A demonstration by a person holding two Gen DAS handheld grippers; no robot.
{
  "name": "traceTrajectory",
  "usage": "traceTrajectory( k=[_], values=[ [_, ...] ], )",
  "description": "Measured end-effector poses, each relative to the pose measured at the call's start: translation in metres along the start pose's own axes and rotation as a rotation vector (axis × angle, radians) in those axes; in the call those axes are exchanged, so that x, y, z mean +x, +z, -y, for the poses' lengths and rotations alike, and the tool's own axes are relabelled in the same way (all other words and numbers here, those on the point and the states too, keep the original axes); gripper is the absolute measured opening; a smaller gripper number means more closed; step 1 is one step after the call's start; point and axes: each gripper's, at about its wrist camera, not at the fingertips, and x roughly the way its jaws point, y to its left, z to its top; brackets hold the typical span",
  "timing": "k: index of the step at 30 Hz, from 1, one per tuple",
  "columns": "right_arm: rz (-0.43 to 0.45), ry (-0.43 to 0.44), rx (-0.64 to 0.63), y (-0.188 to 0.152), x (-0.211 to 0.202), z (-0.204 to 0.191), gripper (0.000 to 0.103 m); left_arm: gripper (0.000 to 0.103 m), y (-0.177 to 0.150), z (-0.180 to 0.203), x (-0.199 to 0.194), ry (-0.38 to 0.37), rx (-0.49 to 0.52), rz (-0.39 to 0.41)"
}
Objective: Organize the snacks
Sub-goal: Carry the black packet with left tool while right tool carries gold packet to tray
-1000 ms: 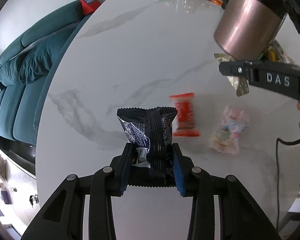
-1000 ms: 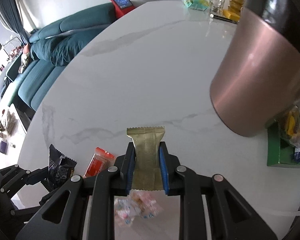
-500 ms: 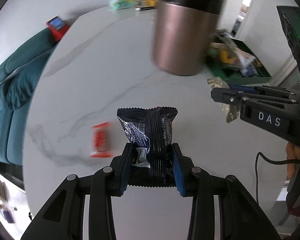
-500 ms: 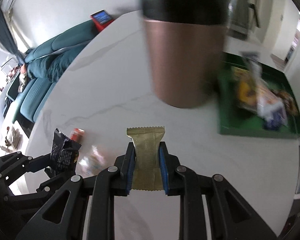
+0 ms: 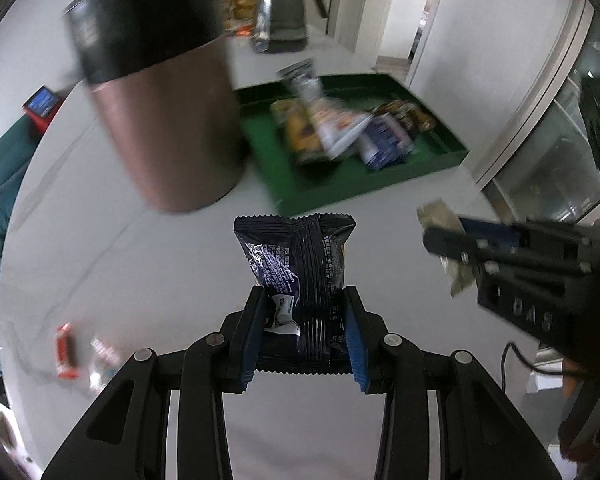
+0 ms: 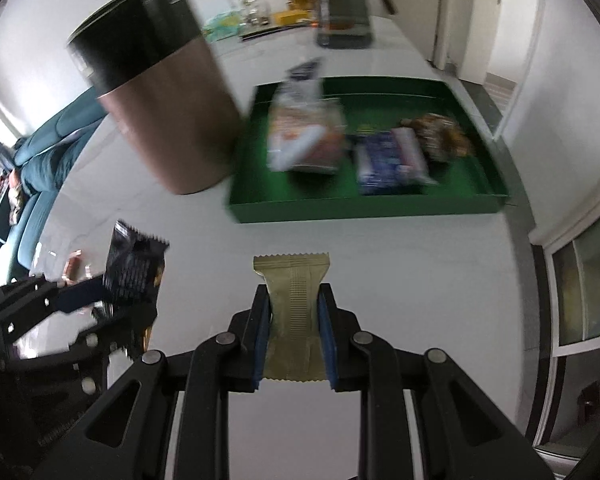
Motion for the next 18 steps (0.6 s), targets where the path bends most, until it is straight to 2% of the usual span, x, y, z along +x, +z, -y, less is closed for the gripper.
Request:
traceTrajectory(
  k=[4, 10, 18],
  values=[
    [0.014, -0.015, 0.013, 0.007, -0.008, 0.035, 0.001, 0.033, 0.032, 0.024, 0.008, -0.003, 0.006, 0.03],
    [0.05, -0.024, 0.008, 0.042, -0.011, 0.074, 0.001, 0.033, 0.09, 0.057, 0.019, -0.006, 0.036, 0.085],
    [0.048, -0.03, -0.009, 0.099, 0.008, 0.105, 0.001, 0.033, 0.147, 0.071, 0.061, -0.018, 0.011, 0.073]
  ],
)
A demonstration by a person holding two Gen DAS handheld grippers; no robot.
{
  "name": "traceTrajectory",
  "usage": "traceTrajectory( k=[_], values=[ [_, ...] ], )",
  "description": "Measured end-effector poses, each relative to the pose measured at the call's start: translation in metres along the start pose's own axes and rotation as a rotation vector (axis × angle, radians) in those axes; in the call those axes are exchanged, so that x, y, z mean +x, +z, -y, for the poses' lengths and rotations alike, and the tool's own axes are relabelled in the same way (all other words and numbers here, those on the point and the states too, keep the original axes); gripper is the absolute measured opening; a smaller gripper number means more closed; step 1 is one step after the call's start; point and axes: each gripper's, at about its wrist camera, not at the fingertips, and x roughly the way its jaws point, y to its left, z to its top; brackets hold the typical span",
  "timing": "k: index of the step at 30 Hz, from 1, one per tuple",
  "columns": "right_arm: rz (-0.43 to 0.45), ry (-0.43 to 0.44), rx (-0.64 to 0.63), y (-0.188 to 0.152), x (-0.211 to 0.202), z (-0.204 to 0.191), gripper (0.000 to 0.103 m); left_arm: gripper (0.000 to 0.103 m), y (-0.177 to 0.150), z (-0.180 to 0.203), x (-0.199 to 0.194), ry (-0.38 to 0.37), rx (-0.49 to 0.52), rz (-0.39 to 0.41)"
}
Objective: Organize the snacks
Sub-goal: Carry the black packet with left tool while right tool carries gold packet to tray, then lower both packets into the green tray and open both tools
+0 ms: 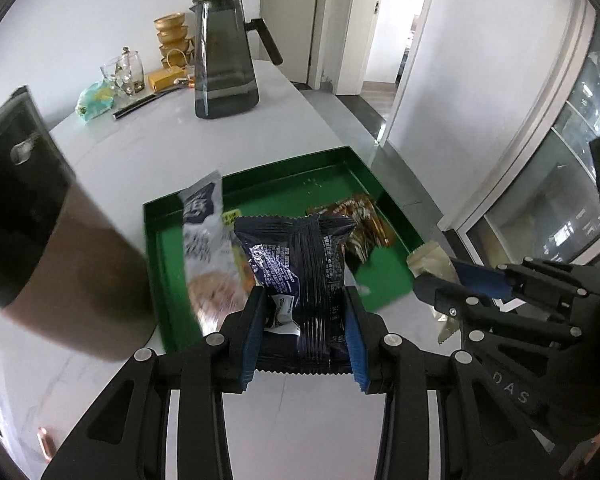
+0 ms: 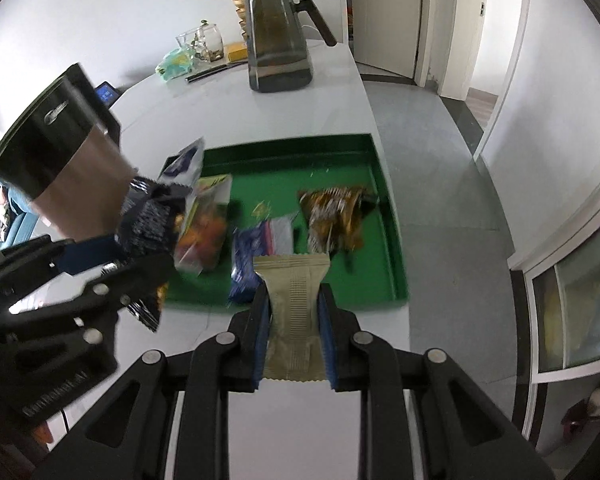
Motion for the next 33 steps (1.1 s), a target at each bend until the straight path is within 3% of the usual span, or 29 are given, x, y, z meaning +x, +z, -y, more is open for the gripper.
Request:
traceTrajectory(
  k=[7, 16, 23, 33],
  values=[
    [-0.045, -0.002, -0.007, 0.036, 0.044, 0.017, 0.001, 0.033, 0.015, -0.009, 0.036, -0.016, -0.07, -0.052],
    [-0.1, -0.004, -0.013, 0.06, 0.091, 0.023, 0.001, 0.034, 0.022, -0.015, 0.076, 0.013, -0.087, -0.106],
    [-0.116, 0.003, -0.014, 0.069, 0.102, 0.024, 0.002, 0.034, 0.022, -0.015, 0.085, 0.063, -0.069, -0.101],
    [-0.114, 0.016, 0.001, 0.068, 0.103, 0.027, 0.004, 0.035, 0.021, -0.028, 0.088, 0.064, -0.122, -0.122]
  ],
)
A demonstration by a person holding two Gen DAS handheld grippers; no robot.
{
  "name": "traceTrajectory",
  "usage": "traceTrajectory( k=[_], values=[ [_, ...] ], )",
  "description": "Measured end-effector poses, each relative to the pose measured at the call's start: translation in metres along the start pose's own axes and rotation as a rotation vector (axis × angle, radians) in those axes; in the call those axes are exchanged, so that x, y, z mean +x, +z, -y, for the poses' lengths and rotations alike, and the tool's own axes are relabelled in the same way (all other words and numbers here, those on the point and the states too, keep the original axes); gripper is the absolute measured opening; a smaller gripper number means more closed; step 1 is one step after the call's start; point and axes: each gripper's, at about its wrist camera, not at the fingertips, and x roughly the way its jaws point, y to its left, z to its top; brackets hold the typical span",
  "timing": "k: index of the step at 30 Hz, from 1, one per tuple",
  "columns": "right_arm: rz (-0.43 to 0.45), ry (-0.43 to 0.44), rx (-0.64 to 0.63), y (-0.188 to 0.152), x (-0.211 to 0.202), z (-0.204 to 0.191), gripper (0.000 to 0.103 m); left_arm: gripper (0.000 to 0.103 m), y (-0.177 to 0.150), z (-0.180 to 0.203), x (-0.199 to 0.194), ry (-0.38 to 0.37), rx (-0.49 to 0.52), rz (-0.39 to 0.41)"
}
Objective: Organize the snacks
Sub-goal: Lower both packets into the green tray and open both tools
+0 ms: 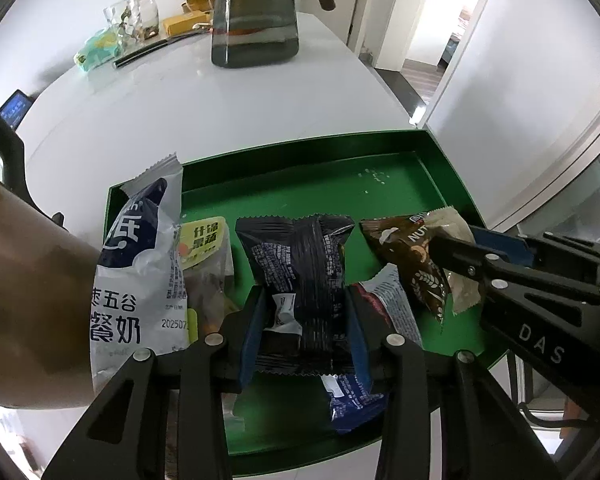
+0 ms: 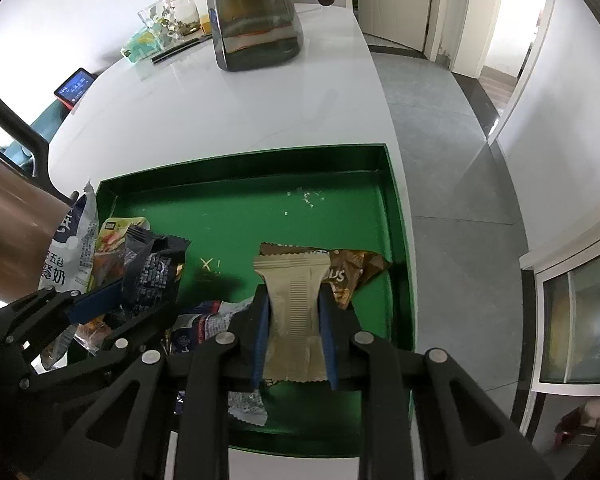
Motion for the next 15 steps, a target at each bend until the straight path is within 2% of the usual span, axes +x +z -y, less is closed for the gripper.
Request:
traceTrajectory(
  k=[5, 7, 8, 9, 10, 13, 14, 15],
  values=[
    [0.001, 0.004, 0.015, 0.0013, -0.002, 0.0015, 0.008, 0.037, 0.0019, -0.001, 0.0034, 0.043, 0.005, -0.015],
    [0.006, 0.019, 0.029, 0.0022, -0.003, 0.0034, 0.024, 0.038, 0.0001, -0.0015, 0.0037, 0.05, 0.005, -0.017],
    [0.008, 0.024, 0.034, 0.0027, -0.0034, 0.0038, 0.037, 0.039, -0.0006, -0.0029, 0.0036, 0.044, 0.0, -0.018],
    [0.009, 0.025, 0.037, 0.0031, -0.0038, 0.0036, 0.042, 0.04, -0.0012, -0.0039, 0.0033, 0.037, -0.006, -0.018],
    [0.011, 0.027, 0.039, 0.0034, -0.0041, 0.0035, 0.042, 0.043, -0.0015, -0.0047, 0.0026, 0.029, -0.01, -0.018],
    [0.014, 0.024, 0.04, 0.0043, -0.0047, 0.0023, 0.043, 0.061, -0.002, -0.0035, 0.0017, 0.011, -0.006, -0.019],
    [0.014, 0.021, 0.042, 0.0046, -0.0052, 0.0019, 0.045, 0.068, -0.0024, -0.0021, 0.0012, 0.007, -0.001, -0.017],
    [0.016, 0.02, 0.043, 0.0045, -0.0057, 0.0016, 0.054, 0.072, -0.0027, 0.0005, 0.0008, 0.007, 0.01, -0.016]
  ],
)
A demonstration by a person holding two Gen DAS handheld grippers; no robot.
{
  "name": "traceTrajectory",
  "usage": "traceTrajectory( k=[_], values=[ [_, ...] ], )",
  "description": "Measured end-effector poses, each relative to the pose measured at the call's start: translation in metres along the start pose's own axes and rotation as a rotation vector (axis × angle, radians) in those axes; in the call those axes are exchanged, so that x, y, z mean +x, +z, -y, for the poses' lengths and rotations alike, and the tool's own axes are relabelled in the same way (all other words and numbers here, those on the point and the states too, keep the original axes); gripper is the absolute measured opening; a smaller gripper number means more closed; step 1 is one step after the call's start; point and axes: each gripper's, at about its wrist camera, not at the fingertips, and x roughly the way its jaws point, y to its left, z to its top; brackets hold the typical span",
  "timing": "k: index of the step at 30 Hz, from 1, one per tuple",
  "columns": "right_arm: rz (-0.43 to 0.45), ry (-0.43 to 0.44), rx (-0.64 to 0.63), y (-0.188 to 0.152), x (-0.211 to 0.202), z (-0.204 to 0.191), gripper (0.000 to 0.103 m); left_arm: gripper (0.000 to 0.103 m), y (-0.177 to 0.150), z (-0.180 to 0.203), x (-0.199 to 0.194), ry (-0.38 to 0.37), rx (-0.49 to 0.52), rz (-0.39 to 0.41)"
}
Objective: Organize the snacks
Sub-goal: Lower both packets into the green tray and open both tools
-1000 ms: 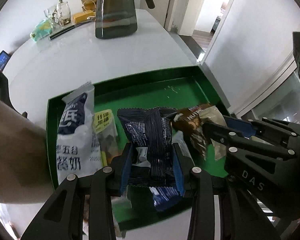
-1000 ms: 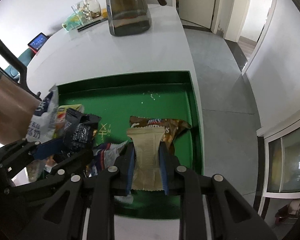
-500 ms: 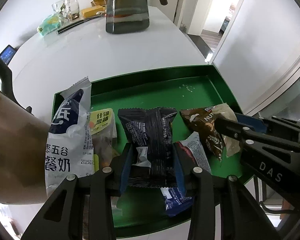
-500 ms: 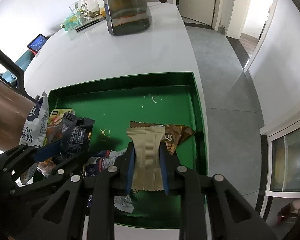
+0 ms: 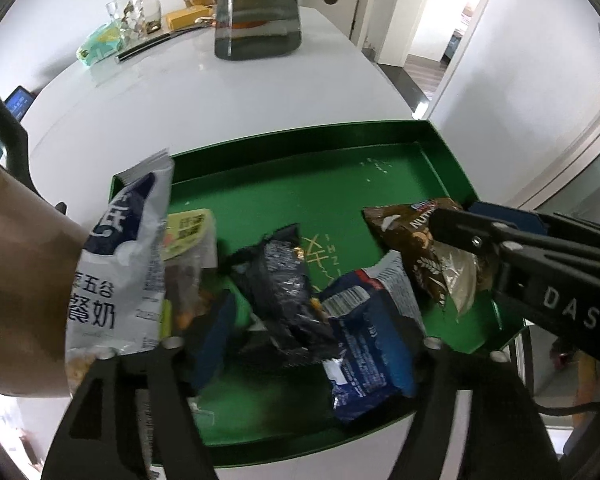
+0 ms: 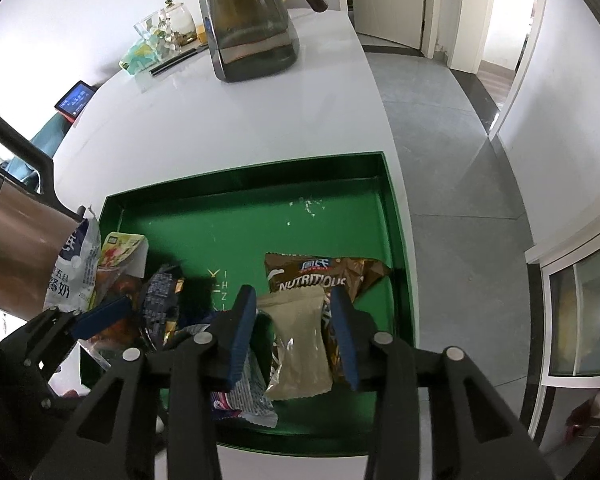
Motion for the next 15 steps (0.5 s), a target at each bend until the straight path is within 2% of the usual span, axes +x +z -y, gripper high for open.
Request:
traceTrajectory(
  k=[1, 2, 3, 4, 5, 8, 15],
  values=[
    [0.002, 0.0, 0.001, 0.0, -0.001, 0.0, 0.062, 0.079, 0.0, 0.002, -0.001, 0.005, 0.007, 0.004],
    [0.005, 0.0, 0.002, 0.0, -0.002, 0.0, 0.082, 0.086, -0.001, 0.004, -0.002, 0.014, 0.012, 0.012],
    [0.008, 0.0, 0.003, 0.0, -0.003, 0.0, 0.092, 0.092, -0.001, 0.006, -0.003, 0.033, 0.015, 0.023],
    [0.013, -0.002, 0.003, 0.0, -0.005, 0.0, 0.092, 0.098, -0.001, 0.007, -0.004, 0.036, 0.018, 0.034],
    [0.015, -0.008, 0.002, 0.0, -0.006, 0.0, 0.093, 0.101, -0.002, 0.007, -0.004, 0.03, 0.015, 0.034],
    [0.025, -0.031, -0.007, 0.0, -0.009, -0.001, 0.103, 0.101, -0.002, 0.006, -0.005, 0.021, -0.001, 0.034],
    [0.073, -0.088, -0.028, -0.007, -0.025, -0.001, 0.103, 0.101, -0.005, 0.004, -0.016, -0.017, -0.032, 0.032]
  ],
)
